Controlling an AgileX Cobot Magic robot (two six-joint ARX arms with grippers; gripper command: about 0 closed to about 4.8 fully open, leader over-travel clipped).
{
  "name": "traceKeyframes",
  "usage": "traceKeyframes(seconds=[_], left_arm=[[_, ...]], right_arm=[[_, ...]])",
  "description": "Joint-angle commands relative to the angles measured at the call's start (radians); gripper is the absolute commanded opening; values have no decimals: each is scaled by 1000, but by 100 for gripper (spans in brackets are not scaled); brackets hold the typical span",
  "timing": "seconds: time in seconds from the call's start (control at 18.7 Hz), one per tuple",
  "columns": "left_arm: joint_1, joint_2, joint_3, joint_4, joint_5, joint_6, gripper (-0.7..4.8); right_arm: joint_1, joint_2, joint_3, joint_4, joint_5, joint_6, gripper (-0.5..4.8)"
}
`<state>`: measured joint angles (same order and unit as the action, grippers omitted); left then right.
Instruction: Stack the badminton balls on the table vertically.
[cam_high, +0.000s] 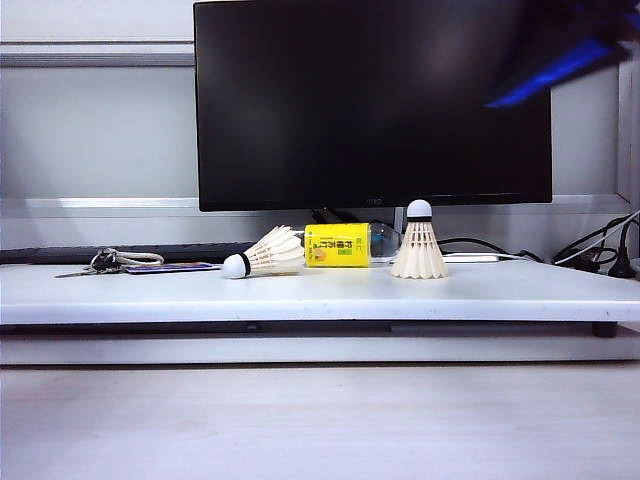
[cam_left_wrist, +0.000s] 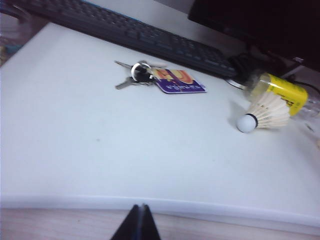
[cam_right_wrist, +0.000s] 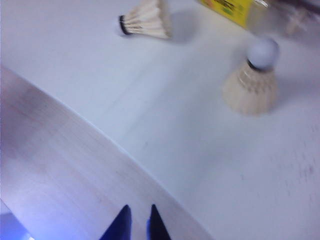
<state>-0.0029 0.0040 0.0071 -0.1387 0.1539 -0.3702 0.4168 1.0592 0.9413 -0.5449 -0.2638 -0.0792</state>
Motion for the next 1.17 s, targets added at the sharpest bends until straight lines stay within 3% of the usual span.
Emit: traceKeyframes(seconds=[0.05,0.21,0.27,0.37,0.64,0.85,1.01,1.17], left_arm=[[-1,-3,-2,16,6,-4,-5],[-1,-3,-2,31,123,31,4],[-1,-3,-2,36,225,76,44],[-8,-3,-1,44,307,105,104],[-73,-3,6,78,296,105,104],[-201,-1,61,96,266,154,126],[-314,3,95,102,187,178,126],[-383,3,97,66,165,190,126]], right_arm=[[12,56,53,-6,-11,-78,54],[13,106,93,-24,-28,-143,55],[13,121,106,-36,-28,-170,56],[13,164,138,-63,-29,-216,119],[29,289,248,-154,-28,-332,130],[93,439,392,-277,-26,-456,131],[161,547,502,-327,51,-550,131],[237,594,550,-317,165,-754,130]])
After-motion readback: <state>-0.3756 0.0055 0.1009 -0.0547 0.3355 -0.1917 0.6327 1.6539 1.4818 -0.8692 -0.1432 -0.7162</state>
